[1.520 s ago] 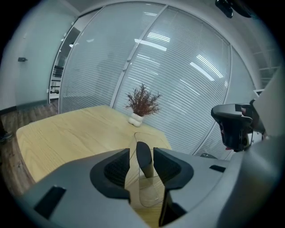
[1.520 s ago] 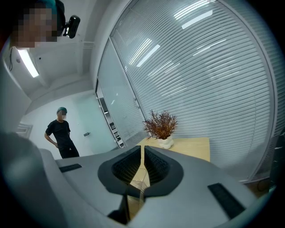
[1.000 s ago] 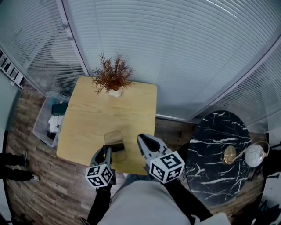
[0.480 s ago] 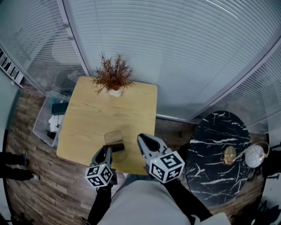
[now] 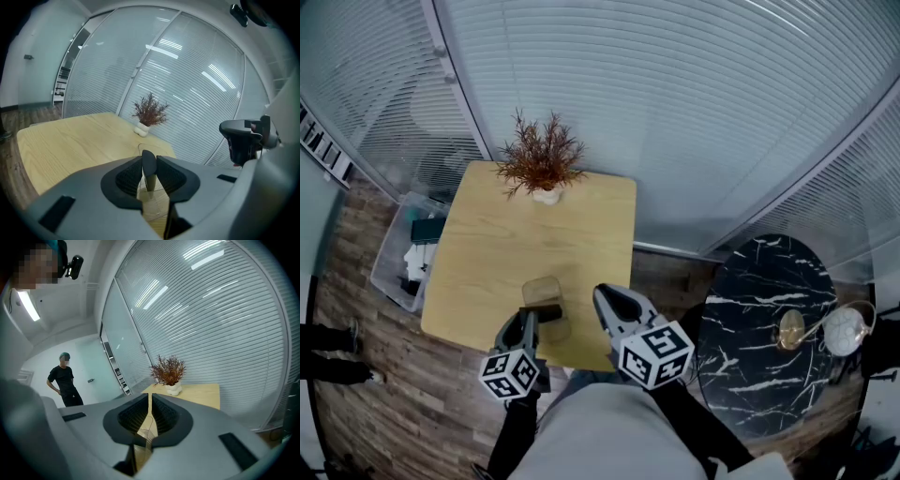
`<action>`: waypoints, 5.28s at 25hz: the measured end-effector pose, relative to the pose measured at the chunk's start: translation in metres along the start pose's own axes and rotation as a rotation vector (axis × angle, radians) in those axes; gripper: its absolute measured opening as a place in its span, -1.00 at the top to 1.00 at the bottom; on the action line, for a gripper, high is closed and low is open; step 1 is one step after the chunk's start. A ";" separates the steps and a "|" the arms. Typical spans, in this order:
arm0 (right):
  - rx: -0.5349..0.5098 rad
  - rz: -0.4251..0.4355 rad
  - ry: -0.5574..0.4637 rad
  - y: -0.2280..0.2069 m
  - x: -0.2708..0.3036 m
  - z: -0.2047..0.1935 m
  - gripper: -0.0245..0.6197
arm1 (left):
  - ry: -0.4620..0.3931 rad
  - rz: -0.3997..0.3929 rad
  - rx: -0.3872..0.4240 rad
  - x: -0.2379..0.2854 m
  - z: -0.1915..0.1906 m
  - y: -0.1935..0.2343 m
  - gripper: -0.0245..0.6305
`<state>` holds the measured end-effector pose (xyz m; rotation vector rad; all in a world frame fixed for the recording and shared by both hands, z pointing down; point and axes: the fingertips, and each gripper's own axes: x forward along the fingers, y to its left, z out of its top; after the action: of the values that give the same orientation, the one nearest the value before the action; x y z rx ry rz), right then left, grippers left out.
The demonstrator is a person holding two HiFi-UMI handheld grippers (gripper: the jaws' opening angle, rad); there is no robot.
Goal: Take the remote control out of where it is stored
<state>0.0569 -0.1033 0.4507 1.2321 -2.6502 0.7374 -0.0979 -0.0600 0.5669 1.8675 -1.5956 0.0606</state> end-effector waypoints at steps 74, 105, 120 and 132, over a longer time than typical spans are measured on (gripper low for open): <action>-0.009 0.006 -0.008 -0.002 -0.002 -0.001 0.91 | -0.091 -0.052 -0.053 -0.027 0.032 -0.022 0.62; -0.010 0.004 -0.009 -0.002 -0.002 -0.001 0.91 | -0.133 -0.066 -0.096 -0.039 0.047 -0.025 0.62; -0.018 -0.011 -0.011 -0.003 -0.004 -0.001 0.91 | -0.164 -0.070 -0.126 -0.046 0.053 -0.022 0.62; -0.028 -0.019 0.007 -0.004 -0.003 -0.004 0.91 | -0.174 -0.077 -0.132 -0.050 0.060 -0.024 0.62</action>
<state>0.0614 -0.1015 0.4545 1.2435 -2.6297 0.6979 -0.1118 -0.0470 0.4881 1.8700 -1.5991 -0.2413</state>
